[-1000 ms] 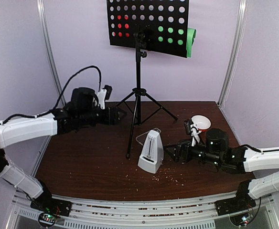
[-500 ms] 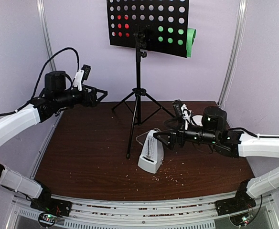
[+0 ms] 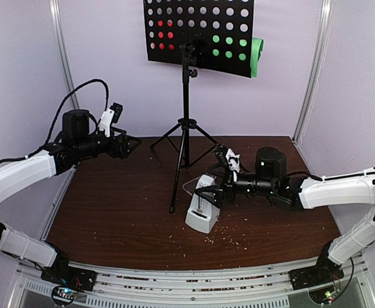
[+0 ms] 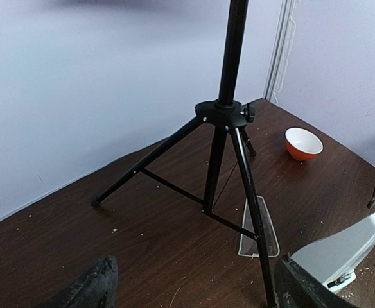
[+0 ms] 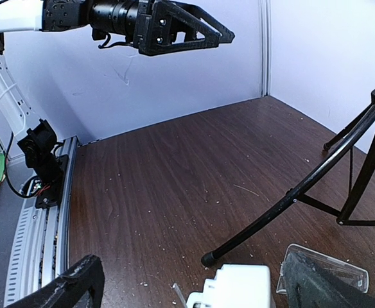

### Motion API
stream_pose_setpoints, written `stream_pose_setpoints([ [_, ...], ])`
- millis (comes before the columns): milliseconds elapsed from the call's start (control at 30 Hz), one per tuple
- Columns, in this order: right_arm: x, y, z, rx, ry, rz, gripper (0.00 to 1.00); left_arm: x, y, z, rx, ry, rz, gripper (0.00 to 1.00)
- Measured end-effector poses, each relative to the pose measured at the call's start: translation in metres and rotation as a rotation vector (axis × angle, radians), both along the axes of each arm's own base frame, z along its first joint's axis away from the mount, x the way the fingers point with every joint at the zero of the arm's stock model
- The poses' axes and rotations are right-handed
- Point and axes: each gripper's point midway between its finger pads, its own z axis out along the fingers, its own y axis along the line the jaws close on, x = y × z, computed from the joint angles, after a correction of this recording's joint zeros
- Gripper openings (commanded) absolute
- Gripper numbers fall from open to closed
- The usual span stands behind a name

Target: Pack up the instrument practice props

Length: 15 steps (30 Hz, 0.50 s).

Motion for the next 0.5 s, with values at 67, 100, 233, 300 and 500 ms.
stream_pose_setpoints([
  [67,0.002,0.002,-0.005,-0.006,-0.008,0.002,1.0,0.001,0.0,0.003,-0.003,-0.01,0.001,0.88],
  [100,0.003,0.003,-0.008,-0.012,-0.013,0.003,1.0,0.001,0.0,0.003,-0.004,-0.012,0.002,0.88],
  [233,0.006,0.005,-0.019,-0.028,-0.017,0.002,1.0,0.001,0.0,0.003,-0.003,-0.013,0.004,0.88],
  [300,0.007,0.006,-0.024,-0.034,-0.017,0.001,1.0,0.001,0.001,0.003,-0.003,-0.013,0.006,0.88],
  [500,0.008,0.006,-0.044,-0.055,-0.004,0.0,0.98,0.001,0.001,0.003,-0.002,-0.013,0.007,0.88],
])
